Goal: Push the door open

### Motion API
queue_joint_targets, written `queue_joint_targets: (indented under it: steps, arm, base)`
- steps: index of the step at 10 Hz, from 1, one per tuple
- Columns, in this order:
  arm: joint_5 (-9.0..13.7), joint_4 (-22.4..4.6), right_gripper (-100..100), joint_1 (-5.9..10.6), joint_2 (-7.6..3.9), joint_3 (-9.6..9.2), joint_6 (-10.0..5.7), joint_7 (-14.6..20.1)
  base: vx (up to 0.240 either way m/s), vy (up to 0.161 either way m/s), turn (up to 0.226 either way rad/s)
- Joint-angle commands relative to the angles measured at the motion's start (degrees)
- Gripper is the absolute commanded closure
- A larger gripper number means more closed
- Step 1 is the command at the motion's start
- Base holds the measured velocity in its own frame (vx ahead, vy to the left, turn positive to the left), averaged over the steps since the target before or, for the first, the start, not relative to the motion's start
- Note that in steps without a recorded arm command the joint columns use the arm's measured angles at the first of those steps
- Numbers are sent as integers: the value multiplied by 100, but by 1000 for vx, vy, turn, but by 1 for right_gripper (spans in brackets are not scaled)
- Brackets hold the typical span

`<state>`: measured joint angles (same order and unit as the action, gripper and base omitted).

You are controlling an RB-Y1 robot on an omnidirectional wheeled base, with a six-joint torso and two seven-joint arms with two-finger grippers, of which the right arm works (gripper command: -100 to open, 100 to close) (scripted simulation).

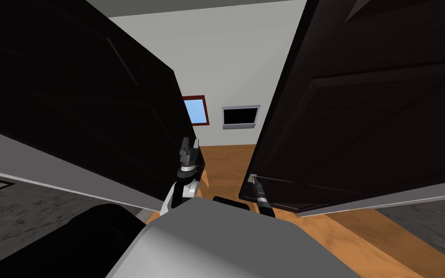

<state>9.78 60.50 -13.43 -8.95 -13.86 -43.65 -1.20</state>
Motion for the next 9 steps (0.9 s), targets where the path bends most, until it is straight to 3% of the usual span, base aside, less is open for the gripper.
queue_joint_targets:
  steps: [1, 7, 9]
  arm:
    - [48, -66, 100, 63, 17, 173, -17, -55]
    - [160, -241, 100, 235, 126, 584, 23, -152]
    - [160, -241, 100, 235, 126, 584, 23, -152]
  base:
    - [155, 58, -40]
    - [126, 61, -51]
    - [56, 32, -6]
